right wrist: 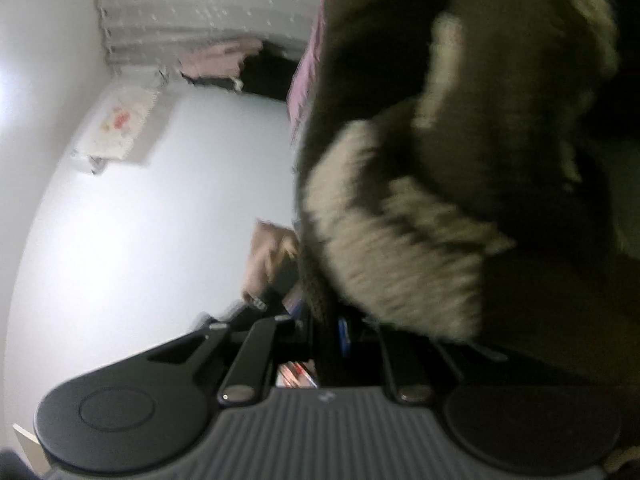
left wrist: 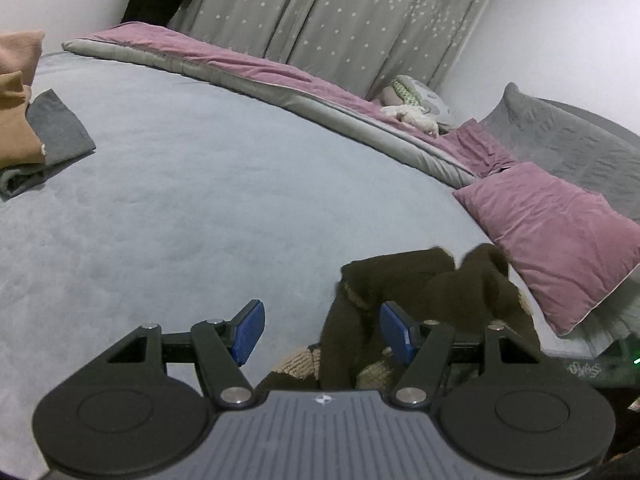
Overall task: Fold clothes
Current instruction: 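Bring the right tool to the left tool, pressing the sweater together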
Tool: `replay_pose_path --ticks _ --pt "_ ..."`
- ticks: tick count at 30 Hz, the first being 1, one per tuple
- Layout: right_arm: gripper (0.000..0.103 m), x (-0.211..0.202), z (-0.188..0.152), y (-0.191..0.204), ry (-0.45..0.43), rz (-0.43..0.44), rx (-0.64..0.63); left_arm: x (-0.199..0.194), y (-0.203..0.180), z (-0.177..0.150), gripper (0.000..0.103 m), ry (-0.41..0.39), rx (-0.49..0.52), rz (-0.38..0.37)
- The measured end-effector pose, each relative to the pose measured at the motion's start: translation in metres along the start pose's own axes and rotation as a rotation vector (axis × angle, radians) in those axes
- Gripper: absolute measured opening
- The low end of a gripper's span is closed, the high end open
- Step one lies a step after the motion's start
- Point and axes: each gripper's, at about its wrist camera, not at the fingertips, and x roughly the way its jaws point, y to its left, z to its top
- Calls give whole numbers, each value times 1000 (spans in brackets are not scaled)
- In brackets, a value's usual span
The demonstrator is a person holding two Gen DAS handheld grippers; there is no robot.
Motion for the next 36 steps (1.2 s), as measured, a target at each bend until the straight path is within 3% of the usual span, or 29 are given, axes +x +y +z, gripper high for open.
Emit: replay_pose_path --ticks 7,13,20,23,24,25,26,29,31,36 --pt "11 37 -12 -7 114 -85 -14 8 -6 0 65 48 38 -94" --pt "11 44 -11 -4 164 -99 -31 24 -2 -1 65 99 -2 -91" --pt "11 52 -17 -2 253 -110 -66 35 -3 -6 61 161 -49 -138" --pt "12 50 -17 0 258 -113 -82 37 -8 -7 39 168 -21 -137" --pt "14 49 -16 2 255 -116 -91 37 -10 -8 22 170 -11 -137" --pt "22 47 -14 5 255 -118 -107 36 -13 -8 18 170 5 -137" --pt "38 45 -11 8 255 -121 -123 34 -17 -8 17 161 24 -133" --pt "62 40 -6 18 256 -105 -164 22 -25 -6 16 112 85 -103" --pt "68 37 -3 24 257 -91 -187 16 -23 -3 16 82 87 -87" --pt "68 32 3 34 252 -65 -222 4 -7 4 15 27 44 -33"
